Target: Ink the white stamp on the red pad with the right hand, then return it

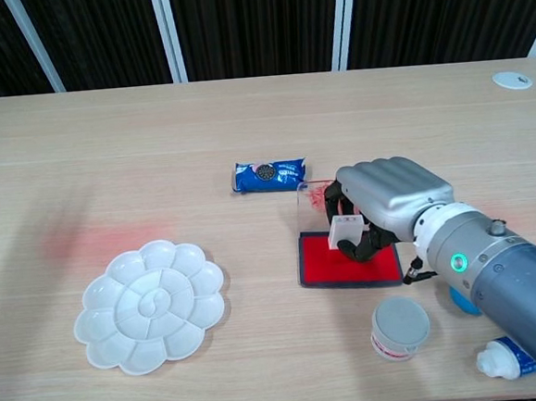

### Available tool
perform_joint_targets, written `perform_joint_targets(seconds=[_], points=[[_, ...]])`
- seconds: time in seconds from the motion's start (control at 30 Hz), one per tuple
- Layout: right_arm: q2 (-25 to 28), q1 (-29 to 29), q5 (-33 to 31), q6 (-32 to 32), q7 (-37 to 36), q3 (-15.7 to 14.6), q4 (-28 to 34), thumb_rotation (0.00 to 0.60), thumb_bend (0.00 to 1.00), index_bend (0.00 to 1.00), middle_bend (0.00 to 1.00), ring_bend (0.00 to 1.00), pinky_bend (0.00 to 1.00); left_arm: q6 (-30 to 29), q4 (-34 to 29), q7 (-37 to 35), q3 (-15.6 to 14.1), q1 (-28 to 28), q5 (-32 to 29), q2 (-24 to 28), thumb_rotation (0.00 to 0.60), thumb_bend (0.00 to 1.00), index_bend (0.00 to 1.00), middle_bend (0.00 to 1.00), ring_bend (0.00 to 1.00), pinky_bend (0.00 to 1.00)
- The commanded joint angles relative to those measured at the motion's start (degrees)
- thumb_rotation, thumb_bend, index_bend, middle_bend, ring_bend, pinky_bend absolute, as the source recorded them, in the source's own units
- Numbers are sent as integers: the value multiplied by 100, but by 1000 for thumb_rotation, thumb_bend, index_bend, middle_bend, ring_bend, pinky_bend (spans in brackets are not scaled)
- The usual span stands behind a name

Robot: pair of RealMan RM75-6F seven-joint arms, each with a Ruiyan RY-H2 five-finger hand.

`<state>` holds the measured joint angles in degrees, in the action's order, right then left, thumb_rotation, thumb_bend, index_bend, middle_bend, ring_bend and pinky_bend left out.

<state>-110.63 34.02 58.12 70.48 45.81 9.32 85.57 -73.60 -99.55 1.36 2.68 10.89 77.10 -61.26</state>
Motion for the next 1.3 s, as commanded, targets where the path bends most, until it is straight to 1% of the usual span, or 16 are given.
perform_joint_targets(seconds=[0.03,0.47,0.93,1.3], points=[[-3,-1,21,18,-5,11,35,600,602,739,612,469,465,-2,1,1,1,0,-2,-2,600,0,0,0,0,0],[-176,16,63,59,35,7,-101,600,602,739,612,469,465,15,0,-30,8,8,-11,8,600,0,0,0,0,0],[-408,-26,42,-33,-6,-98,-356,600,602,739,612,469,465,24,-6,-42,10,13,-21,14,600,0,0,0,0,0],[-453,-72,41,-72,2,-139,-446,600,602,741,612,469,465,24,-1,-51,6,12,-13,13,600,0,0,0,0,0]])
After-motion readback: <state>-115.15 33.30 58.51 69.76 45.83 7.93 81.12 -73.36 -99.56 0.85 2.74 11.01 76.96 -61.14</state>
